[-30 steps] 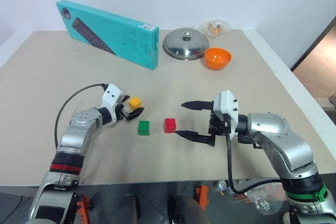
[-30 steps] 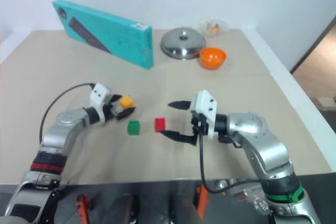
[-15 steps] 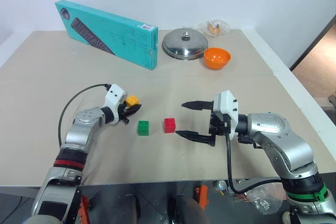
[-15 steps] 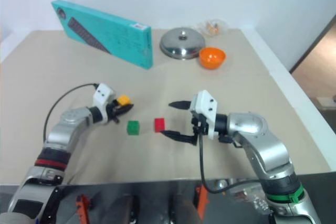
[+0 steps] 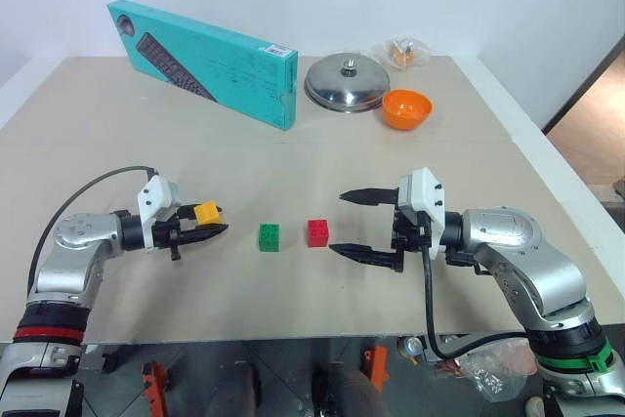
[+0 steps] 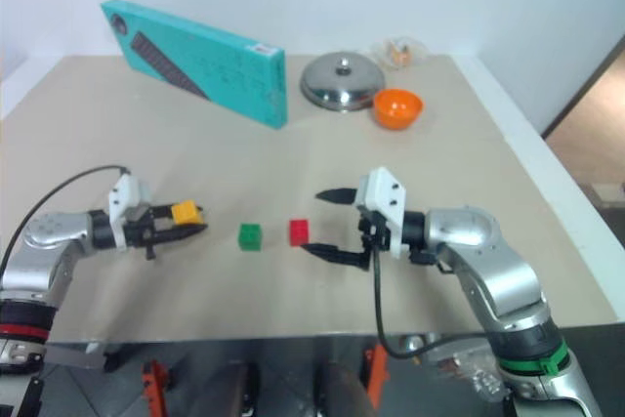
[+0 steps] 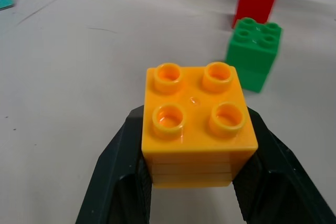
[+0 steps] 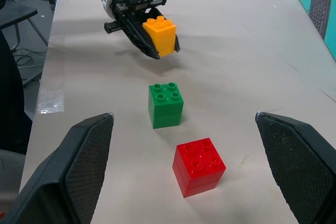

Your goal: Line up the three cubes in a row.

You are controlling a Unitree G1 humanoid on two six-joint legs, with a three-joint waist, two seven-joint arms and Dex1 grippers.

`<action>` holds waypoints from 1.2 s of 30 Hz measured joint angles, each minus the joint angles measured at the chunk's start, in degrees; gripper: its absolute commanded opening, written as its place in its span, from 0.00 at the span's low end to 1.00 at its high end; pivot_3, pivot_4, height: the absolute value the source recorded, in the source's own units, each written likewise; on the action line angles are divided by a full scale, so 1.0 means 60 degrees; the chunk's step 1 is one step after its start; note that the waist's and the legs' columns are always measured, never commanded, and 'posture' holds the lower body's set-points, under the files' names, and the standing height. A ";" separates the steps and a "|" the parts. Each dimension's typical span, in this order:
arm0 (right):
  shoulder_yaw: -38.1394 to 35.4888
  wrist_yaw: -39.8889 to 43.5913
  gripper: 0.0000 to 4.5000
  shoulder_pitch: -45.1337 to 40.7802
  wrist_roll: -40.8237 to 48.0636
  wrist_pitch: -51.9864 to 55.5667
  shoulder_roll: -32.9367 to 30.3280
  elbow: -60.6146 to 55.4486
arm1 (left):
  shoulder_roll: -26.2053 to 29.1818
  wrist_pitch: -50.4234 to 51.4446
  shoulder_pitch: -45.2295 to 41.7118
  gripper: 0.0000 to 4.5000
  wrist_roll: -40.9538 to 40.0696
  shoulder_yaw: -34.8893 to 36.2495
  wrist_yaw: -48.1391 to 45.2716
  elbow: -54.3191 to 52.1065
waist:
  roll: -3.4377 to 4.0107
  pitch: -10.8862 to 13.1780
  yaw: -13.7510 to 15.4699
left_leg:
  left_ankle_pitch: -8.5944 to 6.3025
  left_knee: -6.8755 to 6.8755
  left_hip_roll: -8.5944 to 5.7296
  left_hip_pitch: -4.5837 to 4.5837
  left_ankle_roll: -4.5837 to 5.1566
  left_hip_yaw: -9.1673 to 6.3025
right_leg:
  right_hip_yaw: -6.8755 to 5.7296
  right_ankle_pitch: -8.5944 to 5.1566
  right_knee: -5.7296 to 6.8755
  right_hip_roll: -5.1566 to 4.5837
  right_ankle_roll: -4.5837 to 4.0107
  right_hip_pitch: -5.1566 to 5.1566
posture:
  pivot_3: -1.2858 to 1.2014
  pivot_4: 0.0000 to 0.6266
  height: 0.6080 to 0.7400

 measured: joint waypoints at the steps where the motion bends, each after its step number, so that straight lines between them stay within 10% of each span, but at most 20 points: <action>1: 0.0000 0.0017 1.00 -0.0001 0.0000 0.0000 -0.0001 0.0009 | 0.0005 -0.0133 -0.0010 0.31 0.0005 -0.0002 -0.0113 0.0130 | 0.0000 0.0000 -0.0001 | 0.0000 -0.0001 0.0000 0.0000 0.0000 0.0002 | 0.0002 0.0000 0.0000 0.0001 0.0000 -0.0001 | 0.52 0.24 1.00; 33: -0.0020 0.0081 1.00 0.0174 0.0027 0.0110 -0.0181 -0.0022 | -0.0086 -0.1045 -0.0531 0.31 0.0813 -0.1180 -0.1676 0.1131 | 0.0000 0.0000 -0.0001 | 0.0000 -0.0004 0.0006 -0.0003 0.0000 -0.0001 | -0.0002 -0.0001 0.0000 0.0011 -0.0002 -0.0007 | 0.52 0.24 1.00; 36: -0.0020 0.0070 1.00 0.0173 0.0026 0.0109 -0.0181 -0.0028 | -0.0086 -0.1137 -0.0627 0.59 0.0900 -0.1254 -0.1751 0.1281 | 0.0000 0.0000 -0.0001 | 0.0000 -0.0004 0.0002 -0.0003 0.0000 0.0002 | 0.0001 -0.0002 0.0000 0.0009 -0.0001 -0.0006 | 0.52 0.24 1.00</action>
